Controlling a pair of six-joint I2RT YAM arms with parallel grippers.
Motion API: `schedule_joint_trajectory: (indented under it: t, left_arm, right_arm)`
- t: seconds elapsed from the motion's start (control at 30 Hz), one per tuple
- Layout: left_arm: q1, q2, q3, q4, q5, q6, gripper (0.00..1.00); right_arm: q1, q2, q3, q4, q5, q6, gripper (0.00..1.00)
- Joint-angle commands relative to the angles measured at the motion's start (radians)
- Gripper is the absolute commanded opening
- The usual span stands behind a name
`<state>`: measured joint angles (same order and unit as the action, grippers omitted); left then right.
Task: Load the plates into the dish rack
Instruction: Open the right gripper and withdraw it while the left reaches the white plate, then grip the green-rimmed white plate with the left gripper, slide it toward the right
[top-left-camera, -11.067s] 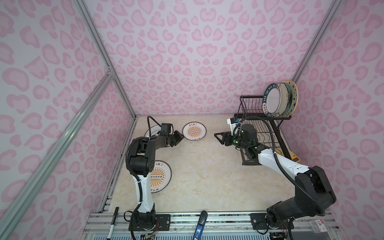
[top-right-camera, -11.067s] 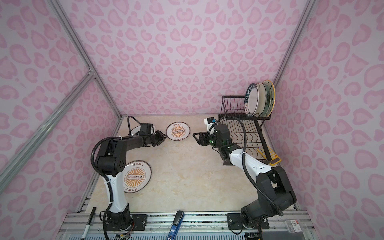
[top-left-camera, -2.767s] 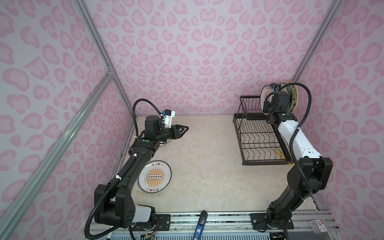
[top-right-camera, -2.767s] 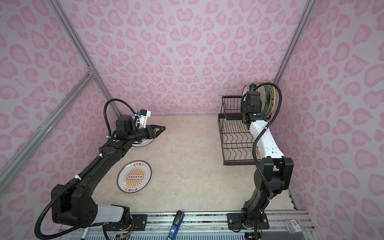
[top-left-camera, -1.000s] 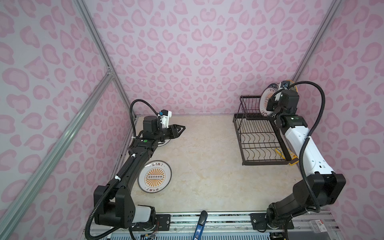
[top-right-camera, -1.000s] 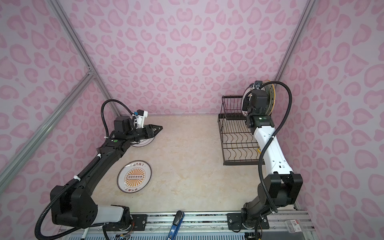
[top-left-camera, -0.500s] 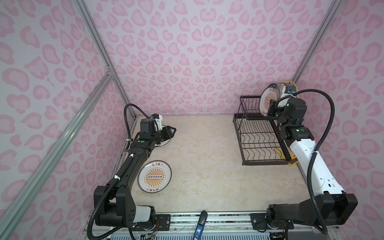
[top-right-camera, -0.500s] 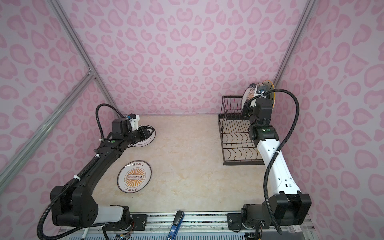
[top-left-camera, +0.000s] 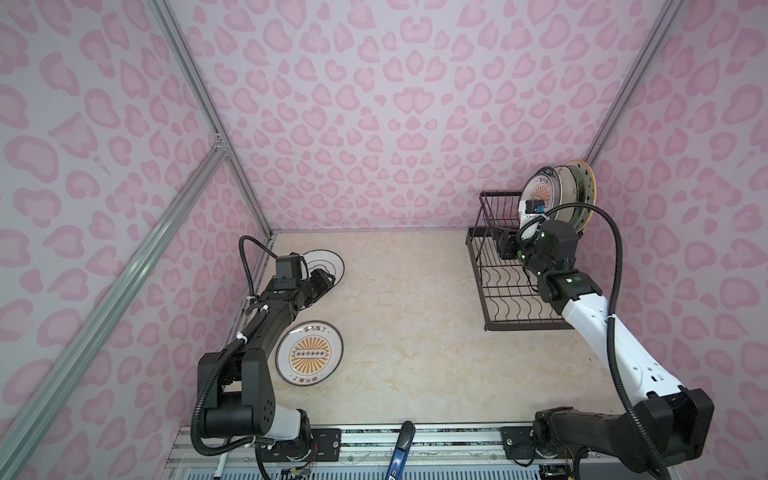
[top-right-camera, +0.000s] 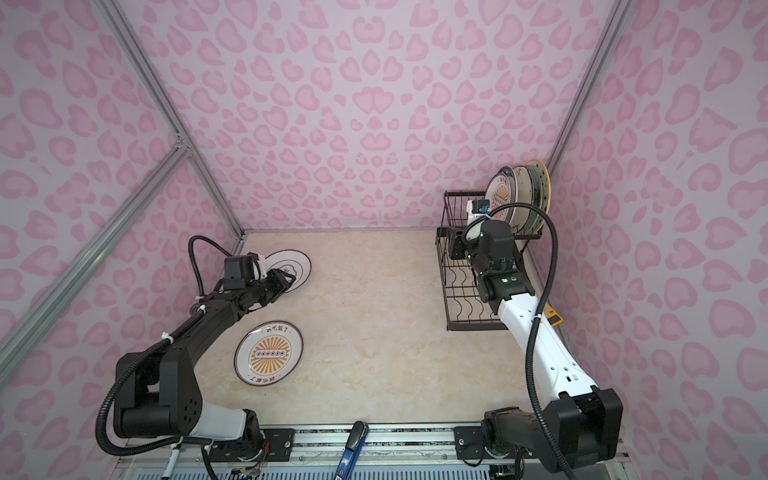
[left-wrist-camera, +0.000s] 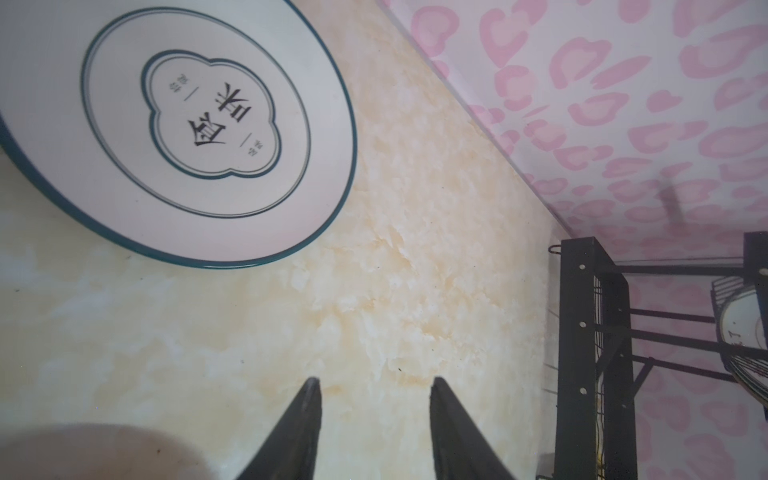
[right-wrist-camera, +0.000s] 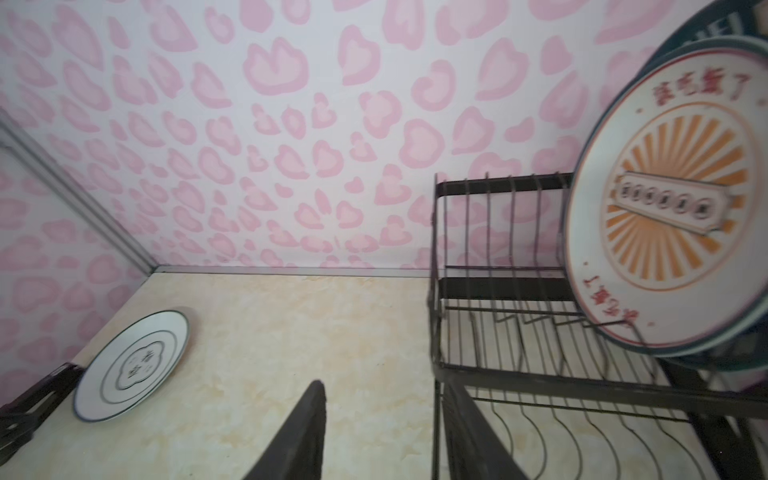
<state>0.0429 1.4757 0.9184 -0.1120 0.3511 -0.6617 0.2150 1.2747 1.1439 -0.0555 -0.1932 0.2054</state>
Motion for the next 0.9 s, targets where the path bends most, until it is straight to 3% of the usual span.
schedule_joint_trajectory:
  t: [0.0, 0.2, 0.43, 0.6, 0.87]
  left_arm:
    - [0.018, 0.041, -0.017, 0.090, 0.008, -0.056, 0.45]
    - [0.059, 0.121, -0.034, 0.157, 0.018, -0.105, 0.45]
    - [0.121, 0.189, -0.026, 0.160, 0.023, -0.127, 0.45]
    - [0.157, 0.200, -0.038, 0.163, 0.026, -0.131, 0.45]
    - [0.191, 0.235, -0.047, 0.210, 0.034, -0.168, 0.45]
  right_arm:
    - [0.061, -0.009, -0.074, 0.092, -0.082, 0.082, 0.45]
    - [0.179, 0.115, -0.211, 0.215, -0.204, 0.193, 0.45]
    - [0.312, 0.280, -0.238, 0.337, -0.283, 0.287, 0.45]
    - [0.331, 0.380, -0.239, 0.421, -0.315, 0.376, 0.44]
    - [0.330, 0.462, -0.216, 0.458, -0.359, 0.409, 0.43]
